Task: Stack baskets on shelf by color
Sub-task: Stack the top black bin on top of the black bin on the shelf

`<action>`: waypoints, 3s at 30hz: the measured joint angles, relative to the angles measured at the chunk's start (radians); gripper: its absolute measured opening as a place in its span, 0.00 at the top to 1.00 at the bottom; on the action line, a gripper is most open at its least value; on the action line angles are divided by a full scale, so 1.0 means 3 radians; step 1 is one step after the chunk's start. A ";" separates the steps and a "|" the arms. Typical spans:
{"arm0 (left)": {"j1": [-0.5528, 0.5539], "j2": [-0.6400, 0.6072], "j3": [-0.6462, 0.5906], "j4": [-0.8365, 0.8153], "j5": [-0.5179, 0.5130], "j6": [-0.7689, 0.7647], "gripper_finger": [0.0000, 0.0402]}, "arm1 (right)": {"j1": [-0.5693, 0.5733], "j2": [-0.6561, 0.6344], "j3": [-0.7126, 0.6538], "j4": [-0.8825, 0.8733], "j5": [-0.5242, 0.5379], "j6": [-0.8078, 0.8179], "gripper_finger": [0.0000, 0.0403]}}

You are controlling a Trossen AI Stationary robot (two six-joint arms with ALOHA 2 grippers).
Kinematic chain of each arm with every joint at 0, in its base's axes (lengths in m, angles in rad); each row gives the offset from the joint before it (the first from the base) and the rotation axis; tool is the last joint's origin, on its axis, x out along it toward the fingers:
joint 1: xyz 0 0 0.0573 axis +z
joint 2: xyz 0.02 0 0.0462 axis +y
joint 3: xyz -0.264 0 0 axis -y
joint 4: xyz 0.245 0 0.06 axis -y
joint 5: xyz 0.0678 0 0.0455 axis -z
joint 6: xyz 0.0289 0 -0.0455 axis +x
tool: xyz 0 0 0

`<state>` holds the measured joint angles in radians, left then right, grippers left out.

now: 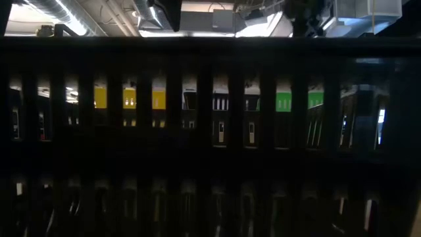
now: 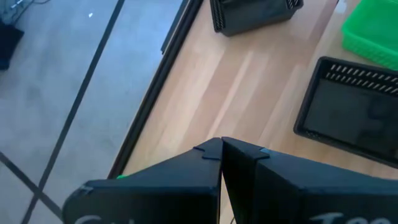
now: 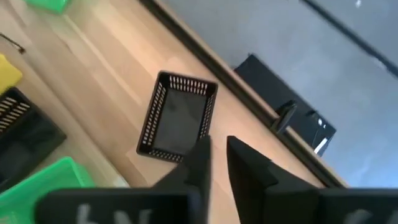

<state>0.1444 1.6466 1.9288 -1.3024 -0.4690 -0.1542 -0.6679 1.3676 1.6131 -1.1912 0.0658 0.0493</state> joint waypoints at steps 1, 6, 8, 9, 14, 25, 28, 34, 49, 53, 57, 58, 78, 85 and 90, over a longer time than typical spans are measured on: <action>0.0000 0.0000 0.0007 0.0003 0.0001 0.0010 1.00 | -0.0023 0.0065 0.0000 -0.0001 -0.0061 -0.0006 0.84; -0.0007 0.0000 0.0009 -0.0011 -0.0006 0.0011 1.00 | -0.0153 0.0446 0.0000 -0.0009 -0.0306 0.0259 0.75; -0.0018 0.0000 0.0009 -0.0011 -0.0053 0.0011 1.00 | -0.0201 0.0598 0.0000 -0.0070 -0.0386 0.0347 0.73; -0.0025 0.0000 0.0009 -0.0011 -0.0066 0.0011 1.00 | -0.0225 0.0679 0.0000 -0.0105 -0.0437 0.0356 0.73; -0.0073 0.0000 0.0009 -0.0011 -0.0066 -0.0044 1.00 | -0.0301 0.1077 -0.0001 -0.0181 -0.0602 0.0345 0.73; -0.0226 -0.0044 0.0012 0.0005 -0.0071 -0.0239 1.00 | -0.0343 0.1775 -0.0001 -0.0041 -0.0488 0.0336 0.73; -0.0256 -0.0043 0.0012 0.0005 -0.0071 -0.0272 1.00 | -0.0343 0.1927 -0.0001 0.0085 -0.0488 0.0336 0.73; -0.0332 -0.0043 0.0012 0.0017 -0.0071 -0.0328 1.00 | -0.0342 0.2150 -0.0001 0.0295 -0.0460 0.0345 0.73; -0.0471 -0.0043 0.0012 0.0049 -0.0067 -0.0361 1.00 | -0.0386 0.2189 -0.0001 0.0397 -0.0290 0.0346 0.73; -0.0473 -0.0043 0.0012 0.0049 -0.0067 -0.0363 1.00 | -0.0386 0.2189 -0.0001 0.0397 -0.0311 0.0358 0.73; -0.0473 -0.0043 0.0012 0.0049 -0.0067 -0.0363 1.00 | -0.0384 0.2189 -0.0001 0.0397 -0.0311 0.0387 0.73; -0.0473 -0.0043 0.0012 0.0049 -0.0067 -0.0363 1.00 | -0.0385 0.2189 -0.0001 0.0397 -0.0311 0.0430 0.73; -0.0470 -0.0042 0.0012 0.0050 -0.0067 -0.0353 1.00 | -0.0389 0.2193 0.0193 0.0188 -0.0572 0.0542 0.73; -0.0470 -0.0042 0.0011 0.0049 -0.0066 -0.0341 1.00 | -0.0127 0.2193 0.0284 0.0298 -0.0867 0.0772 0.73; -0.0470 -0.0042 0.0011 0.0044 -0.0066 -0.0326 1.00 | 0.0095 0.2193 0.0278 0.0402 -0.0685 0.0797 0.73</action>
<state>0.0032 1.6341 1.9320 -1.2892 -0.4889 -0.2520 -0.6394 2.0254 1.6966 -1.0707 -0.1397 0.2883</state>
